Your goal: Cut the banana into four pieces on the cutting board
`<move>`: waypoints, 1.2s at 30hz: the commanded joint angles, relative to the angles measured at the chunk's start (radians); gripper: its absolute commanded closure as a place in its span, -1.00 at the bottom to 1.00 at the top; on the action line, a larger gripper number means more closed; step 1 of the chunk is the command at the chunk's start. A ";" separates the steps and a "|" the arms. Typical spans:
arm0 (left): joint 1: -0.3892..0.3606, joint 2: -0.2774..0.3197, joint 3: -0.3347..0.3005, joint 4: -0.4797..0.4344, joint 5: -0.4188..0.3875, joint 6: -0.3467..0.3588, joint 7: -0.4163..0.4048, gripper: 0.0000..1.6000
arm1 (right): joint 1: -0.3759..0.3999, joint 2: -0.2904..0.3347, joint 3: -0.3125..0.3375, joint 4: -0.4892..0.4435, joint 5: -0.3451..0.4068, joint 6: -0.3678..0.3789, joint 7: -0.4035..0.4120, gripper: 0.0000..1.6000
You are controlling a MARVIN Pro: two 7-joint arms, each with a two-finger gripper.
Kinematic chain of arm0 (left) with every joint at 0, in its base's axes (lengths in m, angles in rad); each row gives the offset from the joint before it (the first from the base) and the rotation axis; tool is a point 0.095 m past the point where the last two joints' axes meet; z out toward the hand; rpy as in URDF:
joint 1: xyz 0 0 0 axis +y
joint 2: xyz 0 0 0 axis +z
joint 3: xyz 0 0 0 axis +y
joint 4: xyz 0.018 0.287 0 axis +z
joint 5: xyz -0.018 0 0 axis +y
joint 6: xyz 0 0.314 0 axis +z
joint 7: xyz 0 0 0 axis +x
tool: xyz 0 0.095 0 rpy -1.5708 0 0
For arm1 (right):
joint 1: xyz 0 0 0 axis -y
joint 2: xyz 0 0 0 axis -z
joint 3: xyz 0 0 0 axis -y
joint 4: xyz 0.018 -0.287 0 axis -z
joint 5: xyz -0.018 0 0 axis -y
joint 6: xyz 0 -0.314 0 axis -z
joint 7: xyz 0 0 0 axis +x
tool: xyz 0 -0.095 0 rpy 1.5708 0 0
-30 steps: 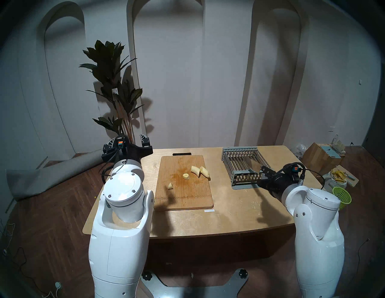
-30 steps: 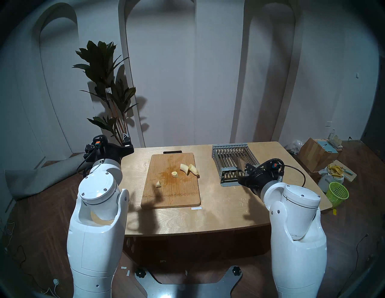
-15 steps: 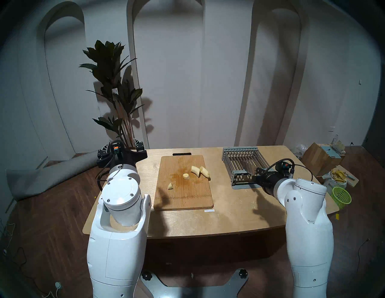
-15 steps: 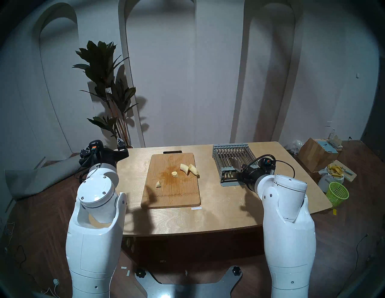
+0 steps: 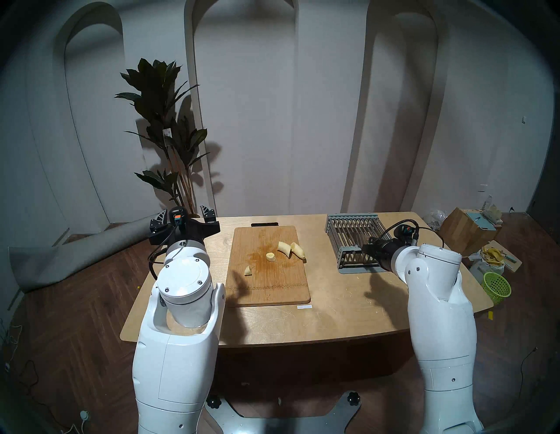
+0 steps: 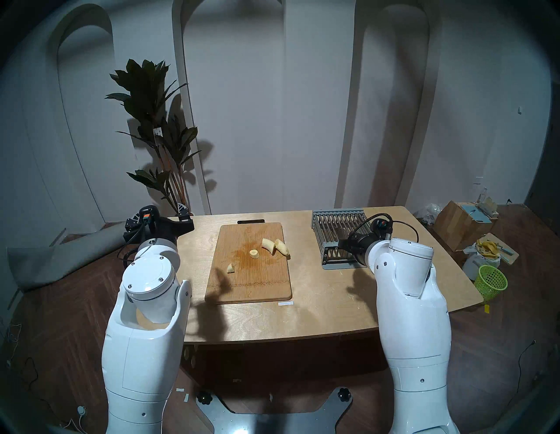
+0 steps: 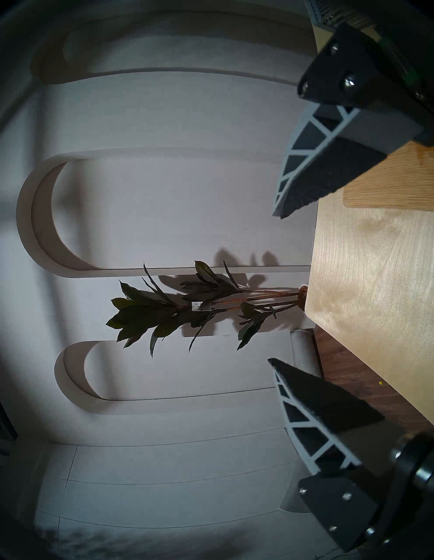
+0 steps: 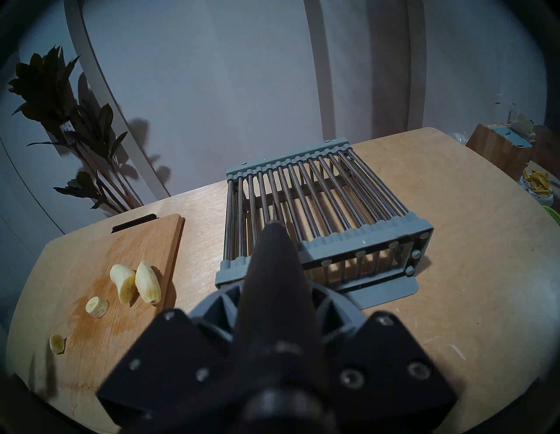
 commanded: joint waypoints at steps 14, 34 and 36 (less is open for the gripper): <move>-0.081 -0.006 -0.008 0.044 -0.002 0.005 0.017 -1.00 | 0.231 0.141 -0.117 0.243 -0.074 -0.086 0.043 1.00; -0.086 -0.016 -0.009 0.049 -0.004 0.002 0.035 -1.00 | 0.199 0.173 -0.136 0.260 -0.087 -0.094 0.098 1.00; -0.083 -0.016 -0.009 0.047 -0.005 0.001 0.036 -1.00 | 0.175 0.172 -0.128 0.236 -0.085 -0.090 0.100 1.00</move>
